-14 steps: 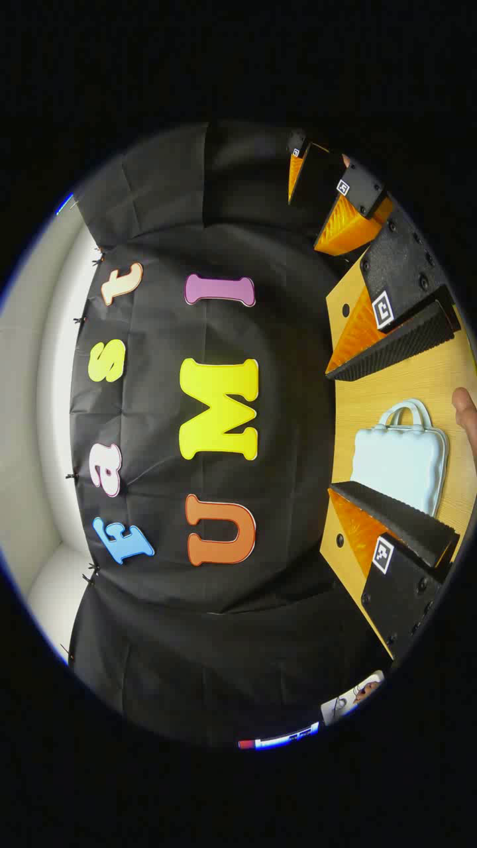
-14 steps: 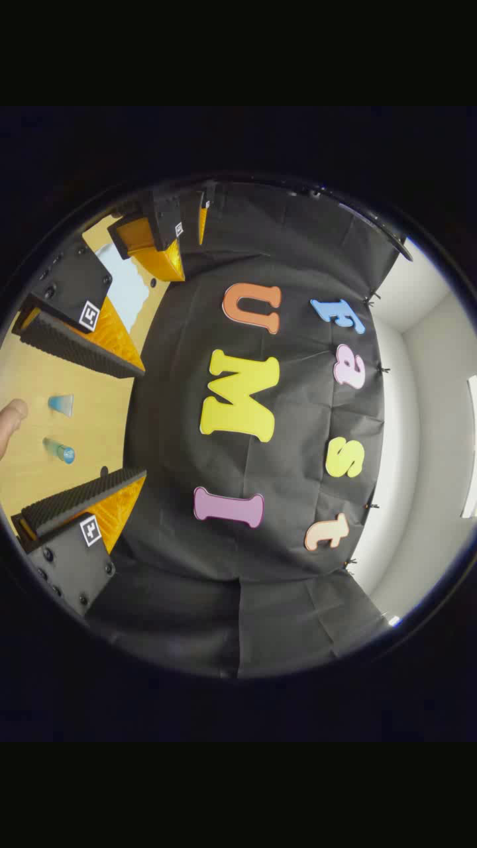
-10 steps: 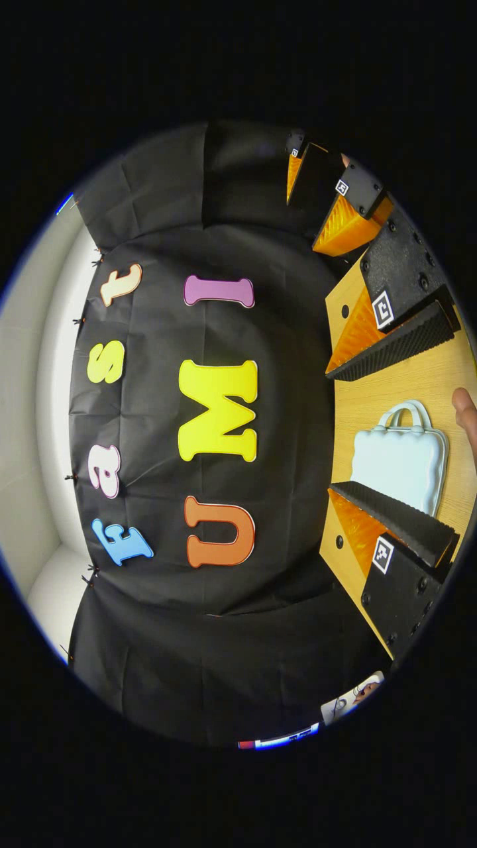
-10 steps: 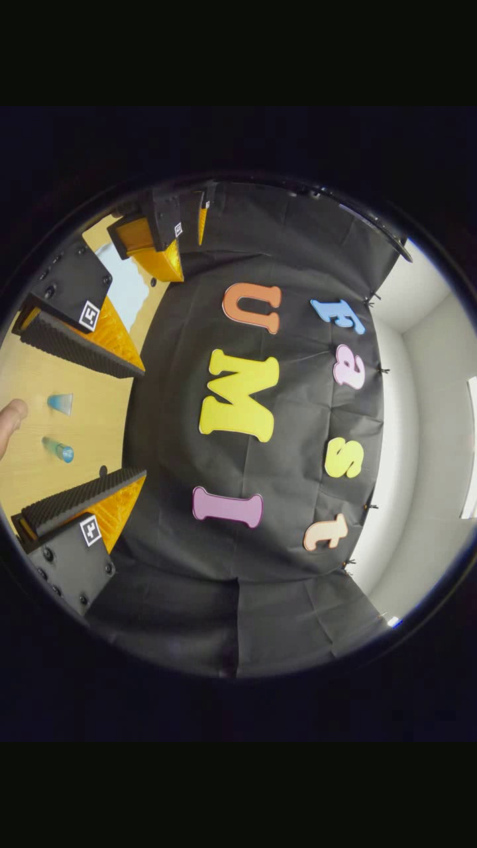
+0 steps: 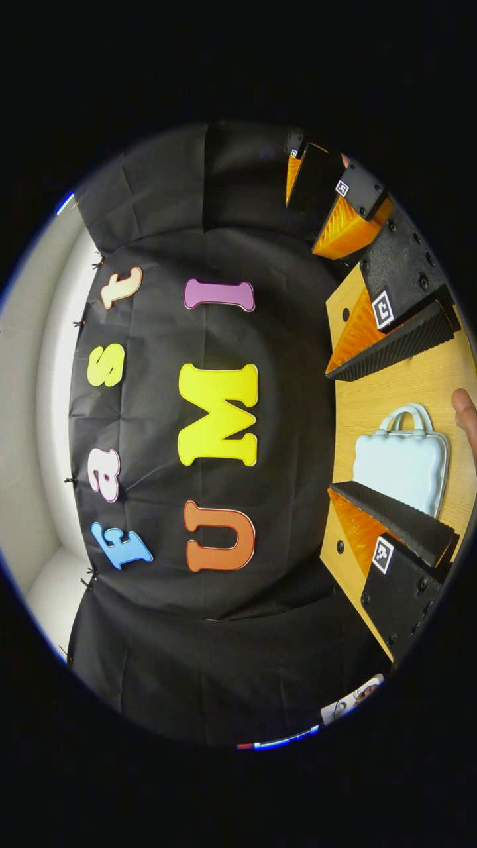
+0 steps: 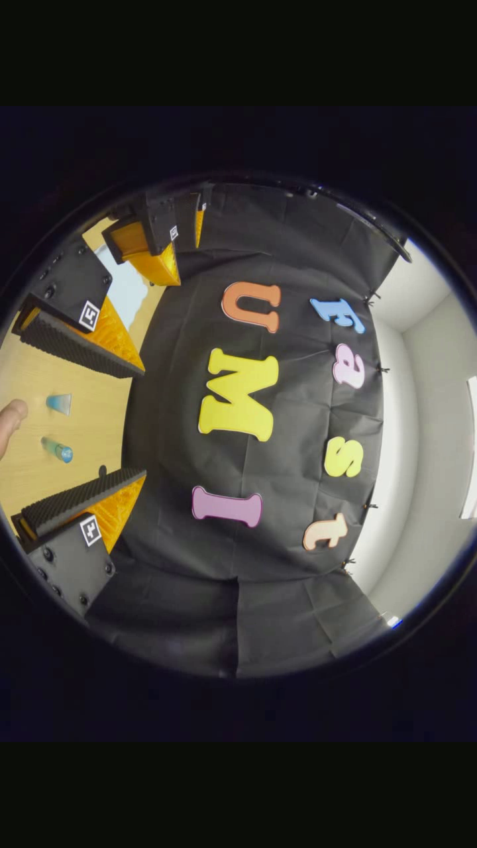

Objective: First open the suitcase, pack the skin care products into it, and then close the suitcase.

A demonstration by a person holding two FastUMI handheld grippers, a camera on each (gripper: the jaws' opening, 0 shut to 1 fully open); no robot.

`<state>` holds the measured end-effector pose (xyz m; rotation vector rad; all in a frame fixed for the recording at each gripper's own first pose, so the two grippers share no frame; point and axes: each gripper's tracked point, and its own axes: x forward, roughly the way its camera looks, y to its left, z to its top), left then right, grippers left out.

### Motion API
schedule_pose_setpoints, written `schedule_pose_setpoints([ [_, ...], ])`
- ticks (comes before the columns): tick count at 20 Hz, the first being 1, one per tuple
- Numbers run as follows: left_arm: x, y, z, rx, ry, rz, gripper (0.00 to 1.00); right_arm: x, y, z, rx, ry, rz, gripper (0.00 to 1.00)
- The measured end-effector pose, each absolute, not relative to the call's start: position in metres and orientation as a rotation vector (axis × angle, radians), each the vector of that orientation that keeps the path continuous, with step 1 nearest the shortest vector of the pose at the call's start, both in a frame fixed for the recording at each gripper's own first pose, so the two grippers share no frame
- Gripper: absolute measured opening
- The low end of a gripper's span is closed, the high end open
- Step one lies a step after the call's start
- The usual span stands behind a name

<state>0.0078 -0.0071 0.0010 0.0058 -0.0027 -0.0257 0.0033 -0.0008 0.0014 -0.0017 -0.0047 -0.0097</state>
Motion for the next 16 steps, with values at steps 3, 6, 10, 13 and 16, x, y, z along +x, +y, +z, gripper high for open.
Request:
schedule_pose_setpoints([
  [3, 0.009, -0.011, -0.002, 0.004, 0.004, -0.037, 0.97, 0.005, -0.004, 0.002, 0.0, -0.003, -0.017, 0.82],
  [6, 0.012, -0.01, -0.002, 0.01, 0.005, -0.036, 0.97, 0.008, -0.005, 0.0, 0.006, 0.003, -0.022, 0.82],
  [10, 0.015, -0.01, -0.008, 0.012, 0.013, -0.037, 0.97, 0.012, -0.005, -0.001, 0.004, 0.004, -0.023, 0.82],
  [13, 0.018, -0.011, -0.018, 0.026, 0.034, -0.047, 0.97, 0.014, -0.006, -0.007, 0.0, 0.015, -0.031, 0.82],
  [16, 0.023, -0.023, -0.039, 0.038, 0.068, -0.096, 0.97, 0.017, -0.017, -0.016, -0.007, 0.037, -0.057, 0.82],
])
